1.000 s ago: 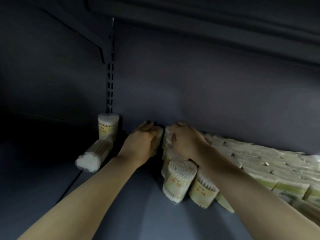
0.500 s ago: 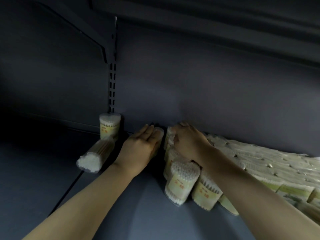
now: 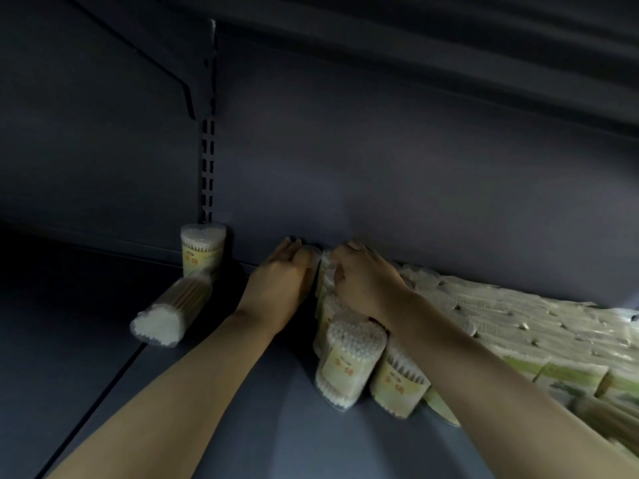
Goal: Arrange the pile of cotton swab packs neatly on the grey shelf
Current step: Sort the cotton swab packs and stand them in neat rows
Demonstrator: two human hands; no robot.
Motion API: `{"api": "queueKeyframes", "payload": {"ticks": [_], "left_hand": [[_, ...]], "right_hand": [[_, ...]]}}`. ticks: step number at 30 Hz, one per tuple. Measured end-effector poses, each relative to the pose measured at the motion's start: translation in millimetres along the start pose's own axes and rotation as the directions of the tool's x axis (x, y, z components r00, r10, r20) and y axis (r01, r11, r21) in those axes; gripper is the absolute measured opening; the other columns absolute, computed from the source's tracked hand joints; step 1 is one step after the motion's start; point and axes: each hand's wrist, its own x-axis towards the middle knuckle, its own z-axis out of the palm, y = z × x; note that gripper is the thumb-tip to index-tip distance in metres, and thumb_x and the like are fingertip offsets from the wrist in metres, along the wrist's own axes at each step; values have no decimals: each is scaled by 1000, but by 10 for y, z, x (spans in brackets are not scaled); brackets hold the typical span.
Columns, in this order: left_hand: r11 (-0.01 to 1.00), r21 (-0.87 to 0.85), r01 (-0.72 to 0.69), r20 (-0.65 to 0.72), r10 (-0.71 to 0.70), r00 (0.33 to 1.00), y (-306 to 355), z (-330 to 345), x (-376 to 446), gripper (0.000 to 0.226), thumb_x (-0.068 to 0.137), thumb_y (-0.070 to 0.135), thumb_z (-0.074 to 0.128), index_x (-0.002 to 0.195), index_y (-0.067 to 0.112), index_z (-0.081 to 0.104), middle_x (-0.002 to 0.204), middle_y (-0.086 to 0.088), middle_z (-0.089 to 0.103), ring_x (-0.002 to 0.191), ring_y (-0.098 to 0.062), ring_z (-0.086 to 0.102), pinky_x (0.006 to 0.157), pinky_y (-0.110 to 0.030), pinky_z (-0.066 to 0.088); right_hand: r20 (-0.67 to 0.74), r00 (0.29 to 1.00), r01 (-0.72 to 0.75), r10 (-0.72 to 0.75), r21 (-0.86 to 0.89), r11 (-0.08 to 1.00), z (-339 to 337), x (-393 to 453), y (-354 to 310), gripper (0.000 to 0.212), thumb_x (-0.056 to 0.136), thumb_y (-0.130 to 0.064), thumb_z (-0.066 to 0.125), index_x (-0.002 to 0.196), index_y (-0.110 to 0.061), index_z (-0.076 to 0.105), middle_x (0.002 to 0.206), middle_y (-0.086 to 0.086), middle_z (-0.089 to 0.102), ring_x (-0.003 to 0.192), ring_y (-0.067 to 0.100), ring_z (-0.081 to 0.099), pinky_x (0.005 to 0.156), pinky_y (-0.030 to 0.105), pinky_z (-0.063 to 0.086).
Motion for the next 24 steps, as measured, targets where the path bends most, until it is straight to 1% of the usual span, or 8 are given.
{"api": "queueKeyframes", "payload": {"ticks": [3,6,10,14,17,20,22,24], "left_hand": [[996,-68,62,4,-62,998,-2,30,20,37,82,-5,61,119,-9,55,125,-29,54,118,-43,50,90,-50,49],[991,-95,99,8,-99,995,9,24,38,41,91,3,52,132,-3,45,139,-22,42,132,-33,37,104,-41,39],[986,-104,132,63,-125,990,49,-56,17,49,97,10,42,144,6,29,151,-12,26,141,-22,20,110,-29,24],[993,-94,76,86,-68,994,60,-140,-69,52,97,14,37,147,13,21,155,-6,14,143,-21,10,113,-25,13],[995,-76,66,101,-59,993,89,-217,-184,59,95,16,43,148,16,16,156,-4,11,143,-19,9,112,-23,10],[992,-84,99,105,-90,990,107,-312,-328,61,88,11,52,144,15,29,149,-9,29,134,-28,29,107,-33,27],[991,-45,129,89,-124,988,95,-388,-431,51,85,7,50,136,13,43,133,-13,46,116,-33,46,88,-37,41],[992,-25,127,28,-126,992,69,-483,-537,38,79,7,45,114,8,61,104,-16,60,85,-36,59,61,-36,44]], "right_hand": [[7,1000,-15,15,-13,1000,6,6,4,41,96,-15,38,136,-8,34,143,10,31,130,26,31,100,30,31],[16,1000,-22,22,-4,1000,-2,-2,6,38,96,-17,38,133,-8,38,141,10,34,129,26,32,99,30,32],[10,999,-35,35,39,999,-23,-13,6,35,96,-14,38,130,-9,44,136,11,42,122,28,41,95,31,38],[-58,997,-50,57,123,991,-33,-32,-3,28,94,-11,41,119,-11,54,126,9,51,105,26,52,86,35,46],[-94,993,-57,77,201,978,-62,-60,-31,31,94,-11,43,123,-15,52,131,5,50,107,24,53,88,37,48],[-129,989,-41,71,217,975,-83,-102,-84,32,93,-12,44,124,-17,52,133,6,50,114,25,51,92,36,46],[-164,985,-16,54,229,973,-93,-135,-141,32,91,-9,45,121,-15,55,130,7,52,115,24,51,93,35,44],[-182,982,-1,47,242,970,-105,-163,-212,34,87,-6,46,118,-14,57,127,8,55,115,24,52,95,36,44]]}}
